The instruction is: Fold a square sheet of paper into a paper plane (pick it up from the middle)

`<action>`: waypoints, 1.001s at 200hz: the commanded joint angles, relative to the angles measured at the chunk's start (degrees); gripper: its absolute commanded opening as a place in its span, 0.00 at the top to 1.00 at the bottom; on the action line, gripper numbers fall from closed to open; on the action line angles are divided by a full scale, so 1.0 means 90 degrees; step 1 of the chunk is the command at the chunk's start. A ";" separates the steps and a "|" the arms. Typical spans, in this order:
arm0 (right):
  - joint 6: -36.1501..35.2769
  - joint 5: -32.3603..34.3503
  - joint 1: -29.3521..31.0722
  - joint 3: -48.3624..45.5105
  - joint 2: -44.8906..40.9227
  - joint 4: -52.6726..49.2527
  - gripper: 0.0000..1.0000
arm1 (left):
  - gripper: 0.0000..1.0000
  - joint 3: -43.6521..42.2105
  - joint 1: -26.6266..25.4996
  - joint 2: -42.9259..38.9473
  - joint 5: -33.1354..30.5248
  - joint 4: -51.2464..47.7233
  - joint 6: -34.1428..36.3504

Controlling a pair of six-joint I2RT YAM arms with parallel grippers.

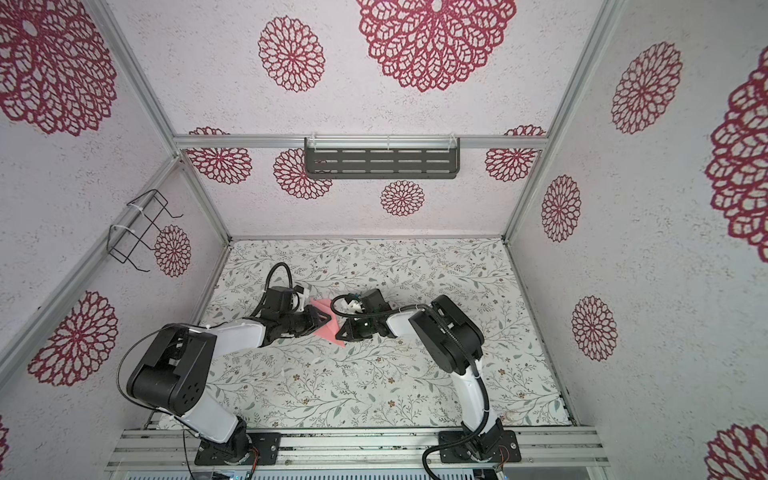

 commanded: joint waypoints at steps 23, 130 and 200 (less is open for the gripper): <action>-0.0054 0.0257 -0.0011 -0.0182 0.0155 -0.0945 0.89 | 0.80 -0.0203 -0.0114 0.0360 0.0062 0.1133 0.0013; -0.0146 0.0368 -0.0055 -0.0100 0.0208 -0.1270 0.90 | 0.80 -0.0352 0.0108 0.1180 -0.0031 0.1495 0.0033; -0.0288 0.0500 -0.0109 -0.0034 0.0247 -0.1641 0.90 | 0.75 -0.0317 0.0469 0.1573 0.0087 0.1671 0.0088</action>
